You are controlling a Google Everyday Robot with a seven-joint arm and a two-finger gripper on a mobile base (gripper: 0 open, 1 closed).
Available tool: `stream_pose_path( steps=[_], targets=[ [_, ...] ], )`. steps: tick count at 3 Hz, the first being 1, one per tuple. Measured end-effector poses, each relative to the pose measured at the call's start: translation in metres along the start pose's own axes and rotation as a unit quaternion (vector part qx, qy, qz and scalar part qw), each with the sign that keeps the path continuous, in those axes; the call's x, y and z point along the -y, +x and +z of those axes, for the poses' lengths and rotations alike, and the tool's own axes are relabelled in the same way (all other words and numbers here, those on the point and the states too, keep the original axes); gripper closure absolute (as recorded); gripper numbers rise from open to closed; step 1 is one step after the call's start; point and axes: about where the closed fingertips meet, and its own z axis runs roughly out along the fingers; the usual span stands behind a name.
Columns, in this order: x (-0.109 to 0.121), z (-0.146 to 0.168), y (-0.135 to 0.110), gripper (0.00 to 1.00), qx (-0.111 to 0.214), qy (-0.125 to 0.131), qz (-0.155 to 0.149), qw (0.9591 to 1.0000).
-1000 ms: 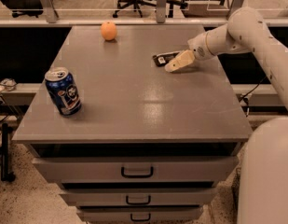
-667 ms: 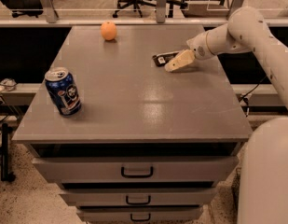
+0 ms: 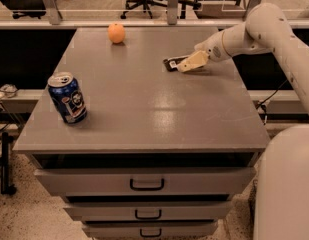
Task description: Pick rxbar chocolate
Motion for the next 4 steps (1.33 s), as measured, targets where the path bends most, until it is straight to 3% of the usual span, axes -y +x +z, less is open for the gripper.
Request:
stream_pose_path(
  steps=[1,4],
  targets=[
    [0.0004,-0.0023,-0.0032,1.00,0.000,0.000,0.000,1.0000],
    [0.0006,-0.0041,-0.0056,1.00,0.000,0.000,0.000,1.0000]
  ],
)
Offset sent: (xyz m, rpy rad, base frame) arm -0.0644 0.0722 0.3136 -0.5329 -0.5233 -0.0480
